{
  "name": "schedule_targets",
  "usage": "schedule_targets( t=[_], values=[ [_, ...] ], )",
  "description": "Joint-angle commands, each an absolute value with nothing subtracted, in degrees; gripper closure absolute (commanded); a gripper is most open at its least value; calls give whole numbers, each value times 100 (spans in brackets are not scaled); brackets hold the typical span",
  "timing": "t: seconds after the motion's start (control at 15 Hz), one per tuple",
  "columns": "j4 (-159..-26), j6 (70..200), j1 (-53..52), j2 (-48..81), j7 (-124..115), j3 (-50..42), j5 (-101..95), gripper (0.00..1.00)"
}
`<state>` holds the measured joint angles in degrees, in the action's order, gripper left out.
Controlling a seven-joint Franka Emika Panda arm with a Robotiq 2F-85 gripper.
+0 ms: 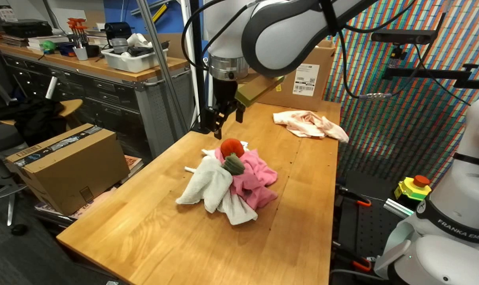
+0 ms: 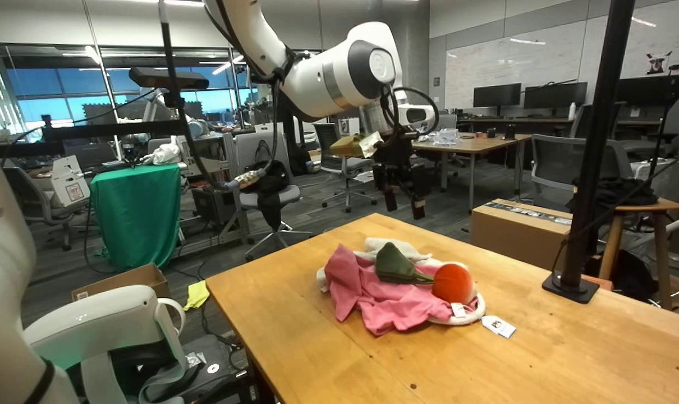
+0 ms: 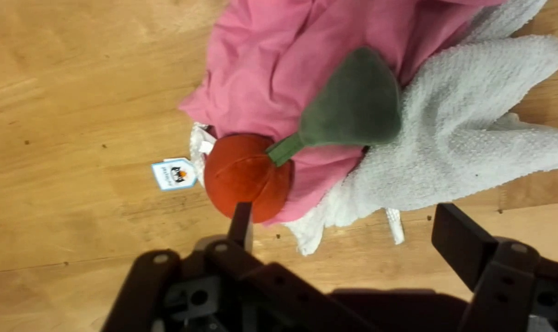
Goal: Move the peach shirt and then the radish to the right, move the pink shirt forwards, move the towel to the front left side of the table
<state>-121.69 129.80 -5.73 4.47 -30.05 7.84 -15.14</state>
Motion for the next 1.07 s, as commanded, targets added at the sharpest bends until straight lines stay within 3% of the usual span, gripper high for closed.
schedule_targets(
  t=[0.0, 1.0],
  values=[
    [-11998, 13295, -612, 823, -2644, 684, -912, 0],
    [-12025, 13260, -688, 1368, -3161, 152, -709, 0]
  ],
)
